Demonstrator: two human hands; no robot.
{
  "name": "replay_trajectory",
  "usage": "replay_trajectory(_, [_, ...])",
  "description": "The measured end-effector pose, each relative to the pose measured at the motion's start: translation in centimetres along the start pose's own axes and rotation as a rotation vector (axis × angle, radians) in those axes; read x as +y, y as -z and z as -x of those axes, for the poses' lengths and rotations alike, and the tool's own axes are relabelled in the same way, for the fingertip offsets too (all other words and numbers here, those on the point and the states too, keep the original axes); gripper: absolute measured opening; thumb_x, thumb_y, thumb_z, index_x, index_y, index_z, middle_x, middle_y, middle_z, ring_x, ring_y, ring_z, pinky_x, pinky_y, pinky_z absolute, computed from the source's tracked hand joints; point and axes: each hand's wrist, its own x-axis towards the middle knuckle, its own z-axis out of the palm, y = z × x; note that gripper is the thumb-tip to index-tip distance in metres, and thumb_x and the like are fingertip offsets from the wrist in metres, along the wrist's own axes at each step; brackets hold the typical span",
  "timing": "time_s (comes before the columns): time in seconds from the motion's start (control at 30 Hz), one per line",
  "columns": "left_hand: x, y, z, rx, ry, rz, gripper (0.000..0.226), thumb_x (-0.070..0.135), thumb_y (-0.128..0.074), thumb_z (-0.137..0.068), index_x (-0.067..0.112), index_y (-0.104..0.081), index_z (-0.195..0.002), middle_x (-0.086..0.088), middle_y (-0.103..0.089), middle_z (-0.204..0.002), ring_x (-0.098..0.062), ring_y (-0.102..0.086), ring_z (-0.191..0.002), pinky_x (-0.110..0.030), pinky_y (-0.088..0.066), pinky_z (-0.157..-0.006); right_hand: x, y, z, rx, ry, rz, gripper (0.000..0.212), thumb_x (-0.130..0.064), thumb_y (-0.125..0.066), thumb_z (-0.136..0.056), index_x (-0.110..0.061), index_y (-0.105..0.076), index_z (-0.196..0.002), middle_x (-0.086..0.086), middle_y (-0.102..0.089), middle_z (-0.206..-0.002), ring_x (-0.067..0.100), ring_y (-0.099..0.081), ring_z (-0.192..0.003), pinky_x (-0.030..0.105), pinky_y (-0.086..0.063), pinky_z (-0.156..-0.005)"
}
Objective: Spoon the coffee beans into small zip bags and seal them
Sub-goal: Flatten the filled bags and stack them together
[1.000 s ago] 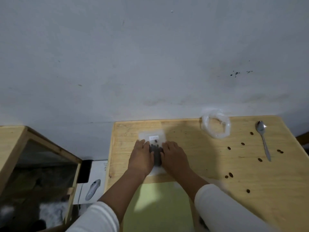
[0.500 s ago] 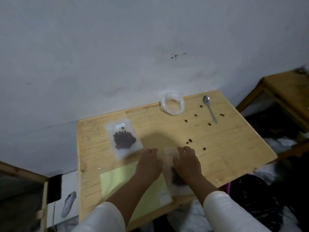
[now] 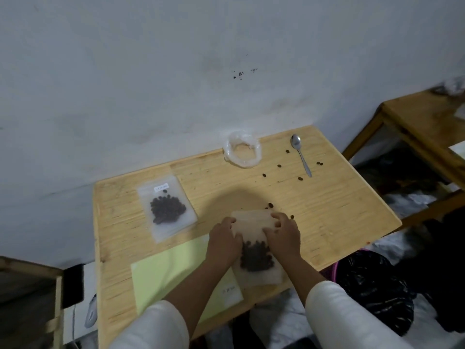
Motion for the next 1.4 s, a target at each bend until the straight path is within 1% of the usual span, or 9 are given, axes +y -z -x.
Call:
replay_trajectory(0.13, [0.1,1.9,0.3,0.087,-0.088,0.153,0.036,0.021,-0.054,-0.091,0.031,-0.049,-0.124,0.001,-0.060,-0.098,-0.010,-0.055,-0.079,-0.023,-0.041,-0.073,-1.9,0.4,-0.5,-0.078,0.051,-0.184,0.045,-0.015,-0.066,-0.081,-0.021,-0.051,-0.122,0.005,-0.054,-0.105,0.019,-0.056,-0.092,0.025,-0.042,-0.074])
replay_trajectory(0.23, [0.1,3.5,0.9,0.088,-0.133,0.291,0.034,0.025,-0.056,-0.091,0.039,-0.051,-0.122,0.013,-0.057,-0.114,-0.007,-0.057,-0.097,-0.024,-0.045,-0.081,-3.8,-0.2,0.2,-0.149,0.078,-0.299,0.042,-0.015,-0.067,-0.082,-0.021,-0.053,-0.121,0.001,-0.056,-0.100,0.017,-0.057,-0.090,0.028,-0.046,-0.077])
replay_trajectory(0.4, [-1.5,6.6,3.0,0.136,-0.162,0.527,0.037,0.013,-0.058,-0.090,0.045,-0.058,-0.108,0.006,-0.062,-0.118,-0.013,-0.068,-0.093,-0.037,-0.058,-0.079,-5.4,-1.7,2.8,-0.225,0.131,-0.464,0.024,-0.023,-0.059,-0.090,-0.023,-0.058,-0.114,-0.005,-0.062,-0.090,0.012,-0.060,-0.085,0.025,-0.051,-0.075])
replay_trajectory(0.57, [-4.2,8.8,6.0,0.205,-0.109,0.673,0.027,0.022,-0.060,-0.090,0.041,-0.061,-0.109,0.004,-0.060,-0.121,-0.020,-0.067,-0.098,-0.038,-0.056,-0.083,-2.5,-3.0,5.7,-0.306,0.265,0.024,0.026,-0.028,-0.050,-0.094,-0.015,-0.066,-0.110,0.002,-0.063,-0.097,0.017,-0.058,-0.089,0.024,-0.042,-0.074])
replay_trajectory(0.7, [-6.4,9.6,8.5,0.241,-0.091,0.648,0.034,0.033,-0.062,-0.079,0.051,-0.059,-0.108,0.030,-0.052,-0.119,-0.022,-0.057,-0.115,-0.049,-0.048,-0.096,1.0,-4.1,8.3,-0.343,0.314,0.270,0.029,-0.023,-0.059,-0.089,-0.010,-0.065,-0.114,0.011,-0.056,-0.108,0.021,-0.055,-0.098,0.018,-0.032,-0.076])
replay_trajectory(1.03, [-8.6,9.8,13.2,0.272,-0.037,0.679,0.045,0.011,-0.061,-0.086,0.052,-0.058,-0.106,0.004,-0.057,-0.124,-0.022,-0.059,-0.110,-0.040,-0.052,-0.091,2.8,-5.4,10.7,-0.216,0.378,0.287,0.006,-0.010,-0.060,-0.082,-0.007,-0.062,-0.076,0.009,-0.056,-0.087,0.025,-0.054,-0.085,0.029,-0.037,-0.068])
replay_trajectory(1.13, [-9.0,10.5,14.0,0.292,-0.056,0.639,0.044,0.010,-0.059,-0.087,0.046,-0.057,-0.113,0.011,-0.055,-0.125,-0.019,-0.056,-0.113,-0.037,-0.052,-0.092,2.0,-5.5,11.0,-0.184,0.338,0.233,0.014,-0.007,-0.053,-0.086,-0.012,-0.048,-0.073,0.005,-0.050,-0.079,0.022,-0.049,-0.077,0.028,-0.032,-0.064])
replay_trajectory(1.27, [-9.1,11.5,14.4,0.319,-0.043,0.621,0.045,0.010,-0.057,-0.090,0.046,-0.055,-0.117,0.021,-0.049,-0.122,-0.015,-0.049,-0.122,-0.043,-0.047,-0.099,-3.0,-4.2,11.7,-0.063,0.323,-0.055,0.012,-0.007,-0.049,-0.090,-0.012,-0.050,-0.078,0.001,-0.053,-0.070,0.019,-0.049,-0.068,0.027,-0.033,-0.056])
replay_trajectory(1.4, [-8.3,12.3,14.4,0.335,-0.060,0.618,0.043,0.009,-0.055,-0.091,0.042,-0.054,-0.120,0.026,-0.047,-0.118,-0.008,-0.044,-0.121,-0.042,-0.044,-0.102,-9.6,-2.4,13.7,-0.117,0.512,-0.285,0.008,-0.012,-0.056,-0.089,-0.014,-0.058,-0.081,-0.010,-0.049,-0.062,0.002,-0.047,-0.056,0.009,-0.036,-0.050])
